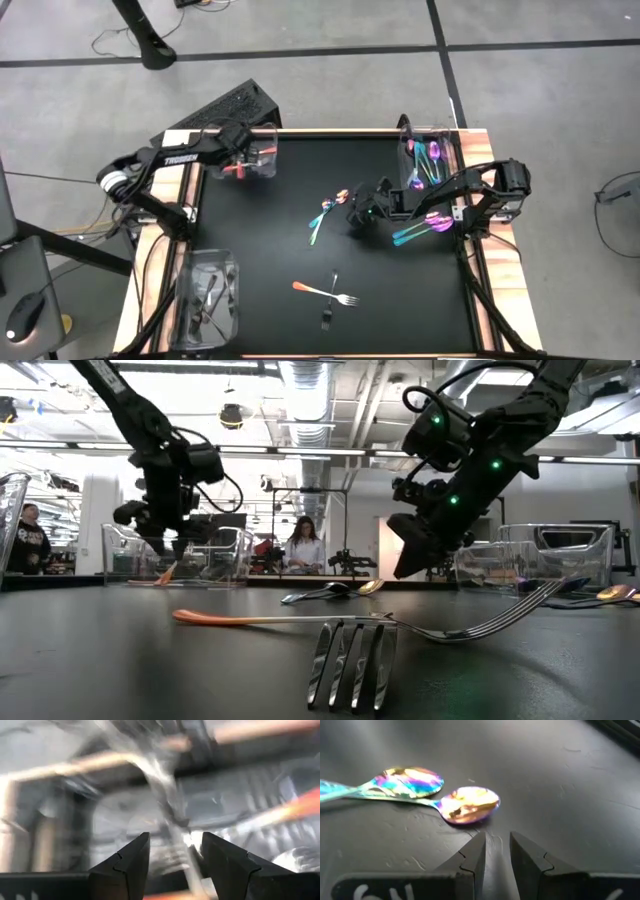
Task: Sort silverware by color (type)
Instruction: Put the black fork into the bottom transparent bin, then put the violet spoon into the top right transparent bin
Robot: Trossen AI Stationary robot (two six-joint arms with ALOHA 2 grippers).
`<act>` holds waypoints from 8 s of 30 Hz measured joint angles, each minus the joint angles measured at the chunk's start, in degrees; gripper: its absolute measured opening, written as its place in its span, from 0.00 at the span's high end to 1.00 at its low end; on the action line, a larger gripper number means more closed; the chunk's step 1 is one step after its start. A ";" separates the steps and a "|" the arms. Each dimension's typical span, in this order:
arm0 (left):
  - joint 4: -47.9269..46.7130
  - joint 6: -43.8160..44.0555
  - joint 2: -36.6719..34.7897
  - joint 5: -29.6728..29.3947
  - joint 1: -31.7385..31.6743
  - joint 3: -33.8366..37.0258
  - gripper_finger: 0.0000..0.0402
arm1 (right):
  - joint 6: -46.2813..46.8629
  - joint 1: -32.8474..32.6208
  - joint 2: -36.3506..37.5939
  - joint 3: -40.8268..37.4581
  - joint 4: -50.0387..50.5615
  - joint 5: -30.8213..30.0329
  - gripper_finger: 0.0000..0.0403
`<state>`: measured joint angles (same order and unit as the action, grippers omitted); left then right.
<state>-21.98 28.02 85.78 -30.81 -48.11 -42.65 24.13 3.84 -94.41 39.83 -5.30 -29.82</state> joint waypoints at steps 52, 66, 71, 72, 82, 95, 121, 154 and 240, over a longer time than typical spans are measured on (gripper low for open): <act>8.80 -18.36 -18.32 17.06 23.48 0.24 0.87 | -15.50 -0.81 0.03 3.94 -1.34 11.97 0.73; 11.80 -9.08 -18.43 5.60 47.37 5.98 0.86 | -5.83 15.18 0.07 9.22 10.15 26.92 0.63; 18.30 -2.73 -18.41 2.32 49.61 12.89 0.86 | -4.62 18.11 -0.28 8.26 9.89 31.82 0.46; 20.70 -1.93 -18.41 2.15 49.65 14.06 0.86 | -4.64 18.11 -0.82 8.26 9.25 32.75 0.44; 30.86 -2.35 -18.41 3.39 49.96 17.24 0.77 | -5.03 15.78 -5.92 8.22 5.99 36.00 0.45; 28.97 1.67 -18.41 3.60 50.07 17.26 0.56 | -10.37 12.52 -5.66 8.20 3.24 36.25 0.96; 28.97 4.73 -18.39 -1.56 52.47 17.26 0.56 | 0.31 13.12 -12.70 8.26 -10.66 37.05 0.60; 29.99 6.33 -17.63 -10.82 54.33 17.28 0.56 | -4.04 1.06 35.55 8.11 56.98 -42.31 0.97; 44.52 -5.14 13.68 6.80 49.32 4.58 0.99 | -2.11 -7.26 23.79 3.90 19.15 -0.79 0.49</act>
<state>22.53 22.88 99.47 -24.01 1.21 -38.07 22.02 -3.42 -70.62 43.74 13.85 -30.61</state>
